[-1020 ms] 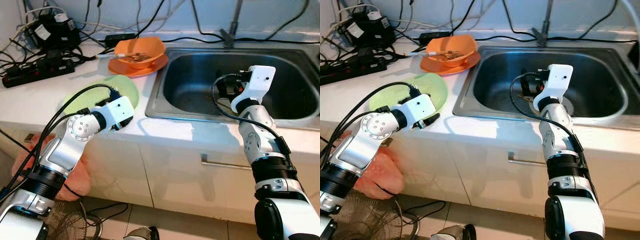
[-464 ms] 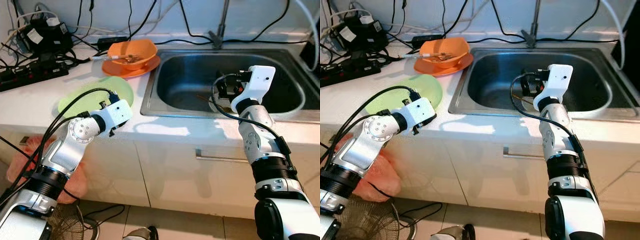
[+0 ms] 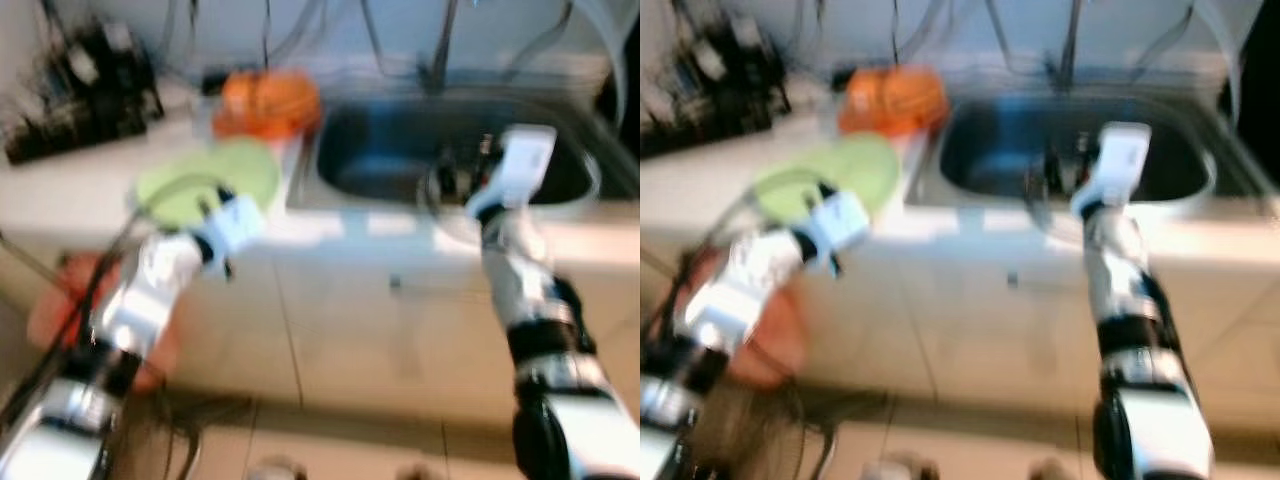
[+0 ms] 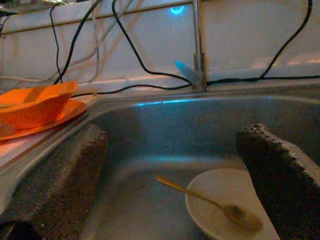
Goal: Kitchen organization
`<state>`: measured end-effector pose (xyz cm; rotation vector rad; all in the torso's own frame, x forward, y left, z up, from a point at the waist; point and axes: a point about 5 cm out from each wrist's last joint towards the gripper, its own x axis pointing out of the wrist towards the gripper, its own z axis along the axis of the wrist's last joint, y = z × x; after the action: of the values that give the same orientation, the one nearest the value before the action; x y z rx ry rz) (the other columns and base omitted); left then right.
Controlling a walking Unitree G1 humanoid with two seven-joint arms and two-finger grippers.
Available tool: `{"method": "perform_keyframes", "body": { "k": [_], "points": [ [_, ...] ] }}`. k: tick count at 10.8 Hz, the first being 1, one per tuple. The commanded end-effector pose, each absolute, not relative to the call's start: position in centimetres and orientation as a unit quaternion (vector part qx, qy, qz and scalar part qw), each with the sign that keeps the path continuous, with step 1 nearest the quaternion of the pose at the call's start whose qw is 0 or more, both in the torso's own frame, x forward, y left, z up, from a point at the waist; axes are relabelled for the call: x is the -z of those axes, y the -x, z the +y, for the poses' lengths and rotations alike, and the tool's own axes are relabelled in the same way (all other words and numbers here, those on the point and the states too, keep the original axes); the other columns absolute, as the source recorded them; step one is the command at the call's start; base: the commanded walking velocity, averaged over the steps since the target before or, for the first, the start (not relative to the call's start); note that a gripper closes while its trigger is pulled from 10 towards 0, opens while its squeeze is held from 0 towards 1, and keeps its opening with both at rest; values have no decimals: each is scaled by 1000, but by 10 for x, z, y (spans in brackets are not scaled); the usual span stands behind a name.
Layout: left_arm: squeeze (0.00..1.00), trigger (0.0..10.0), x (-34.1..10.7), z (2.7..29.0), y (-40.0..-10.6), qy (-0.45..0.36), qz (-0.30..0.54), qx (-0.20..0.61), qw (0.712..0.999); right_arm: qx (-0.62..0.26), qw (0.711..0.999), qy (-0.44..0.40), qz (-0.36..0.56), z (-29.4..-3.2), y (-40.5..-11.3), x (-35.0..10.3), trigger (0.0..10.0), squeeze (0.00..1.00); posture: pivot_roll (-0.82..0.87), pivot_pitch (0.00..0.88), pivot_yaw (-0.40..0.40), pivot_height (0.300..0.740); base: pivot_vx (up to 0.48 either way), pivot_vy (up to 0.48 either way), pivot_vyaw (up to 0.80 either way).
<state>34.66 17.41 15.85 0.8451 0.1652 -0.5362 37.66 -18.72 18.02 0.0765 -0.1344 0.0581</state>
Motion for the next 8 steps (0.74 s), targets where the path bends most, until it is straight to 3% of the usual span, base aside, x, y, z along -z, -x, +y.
{"method": "perform_keyframes", "body": {
  "k": [1,8],
  "points": [
    [0,10000,-153,171,-345,-384,86,260,882,-20,997,-39,-58,-192,-376,-176,10000,0,171,61,97,740,0,0,0],
    [0,10000,-160,170,-350,-368,64,249,894,-22,997,-37,-56,-192,-375,-172,10000,0,169,58,102,740,0,0,0]
  ]
}}
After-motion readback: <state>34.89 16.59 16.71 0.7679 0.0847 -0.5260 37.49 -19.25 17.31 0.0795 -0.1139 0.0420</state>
